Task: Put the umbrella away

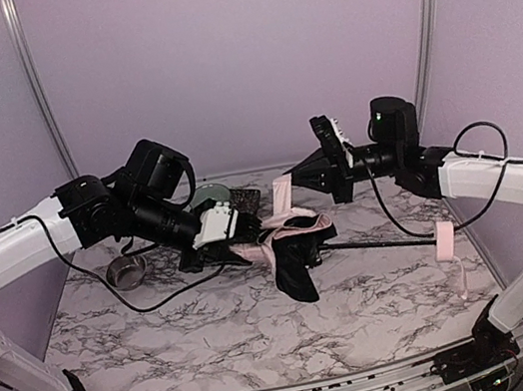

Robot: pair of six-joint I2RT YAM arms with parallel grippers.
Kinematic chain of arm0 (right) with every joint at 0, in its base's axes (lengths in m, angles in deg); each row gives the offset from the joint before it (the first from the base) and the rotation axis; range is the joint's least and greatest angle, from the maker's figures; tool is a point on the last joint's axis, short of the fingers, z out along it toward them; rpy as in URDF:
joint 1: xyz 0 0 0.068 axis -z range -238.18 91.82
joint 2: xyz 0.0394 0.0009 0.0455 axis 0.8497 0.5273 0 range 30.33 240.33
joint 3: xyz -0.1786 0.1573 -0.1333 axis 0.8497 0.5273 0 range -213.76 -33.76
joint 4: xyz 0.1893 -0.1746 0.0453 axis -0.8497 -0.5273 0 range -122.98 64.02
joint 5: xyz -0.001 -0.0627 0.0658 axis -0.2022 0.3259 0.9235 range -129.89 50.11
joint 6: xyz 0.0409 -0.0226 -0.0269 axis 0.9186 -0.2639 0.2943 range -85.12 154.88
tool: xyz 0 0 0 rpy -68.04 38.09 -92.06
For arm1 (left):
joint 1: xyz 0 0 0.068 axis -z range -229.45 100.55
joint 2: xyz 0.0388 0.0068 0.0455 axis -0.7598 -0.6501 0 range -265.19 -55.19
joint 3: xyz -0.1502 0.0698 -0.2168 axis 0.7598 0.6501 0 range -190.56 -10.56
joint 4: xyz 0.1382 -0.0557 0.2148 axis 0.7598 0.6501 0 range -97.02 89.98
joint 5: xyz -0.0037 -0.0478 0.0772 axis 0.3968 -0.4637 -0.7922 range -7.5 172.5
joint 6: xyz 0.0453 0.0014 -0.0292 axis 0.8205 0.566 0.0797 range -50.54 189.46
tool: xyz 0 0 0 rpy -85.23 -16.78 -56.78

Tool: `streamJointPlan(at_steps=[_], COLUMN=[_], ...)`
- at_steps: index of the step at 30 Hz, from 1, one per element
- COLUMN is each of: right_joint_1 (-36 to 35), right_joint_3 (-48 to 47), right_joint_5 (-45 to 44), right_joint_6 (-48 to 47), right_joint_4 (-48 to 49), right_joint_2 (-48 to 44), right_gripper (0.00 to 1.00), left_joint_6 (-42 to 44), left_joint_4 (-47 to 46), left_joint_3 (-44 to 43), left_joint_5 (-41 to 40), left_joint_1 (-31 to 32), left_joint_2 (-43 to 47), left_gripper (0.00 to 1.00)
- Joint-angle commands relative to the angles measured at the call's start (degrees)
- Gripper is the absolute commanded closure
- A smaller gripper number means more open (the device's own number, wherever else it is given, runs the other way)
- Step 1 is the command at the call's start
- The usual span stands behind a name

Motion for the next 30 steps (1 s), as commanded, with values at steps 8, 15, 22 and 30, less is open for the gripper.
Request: streamJointPlan(at_steps=[8,15,22,30], right_joint_1=[-9.4,-19.5,-25.7,-31.9], right_joint_3=[10.7,27.4,29.9,29.0], right_joint_5=[-25.2,-27.3,-30.1,-28.8], right_joint_6=[-2.2,5.1,2.4,-6.4], right_joint_4=[20.9,44.5,42.0,31.3], right_joint_2=[-3.6,-4.3,-4.8,-4.9], right_gripper=[1.0,1.0,1.0,1.0], left_joint_6=[2.0,0.0,-1.3,-8.4], left_joint_4=[14.7,7.0,5.2,1.8], left_joint_3=[5.2,7.7,7.8,5.4], left_joint_5=[3.1,15.6,23.5,25.7], left_joint_1=[4.5,0.2,-2.6,-4.7], left_joint_2=[-14.3,-15.7,-17.7,-21.3], left_gripper=[1.0,1.0,1.0,1.0])
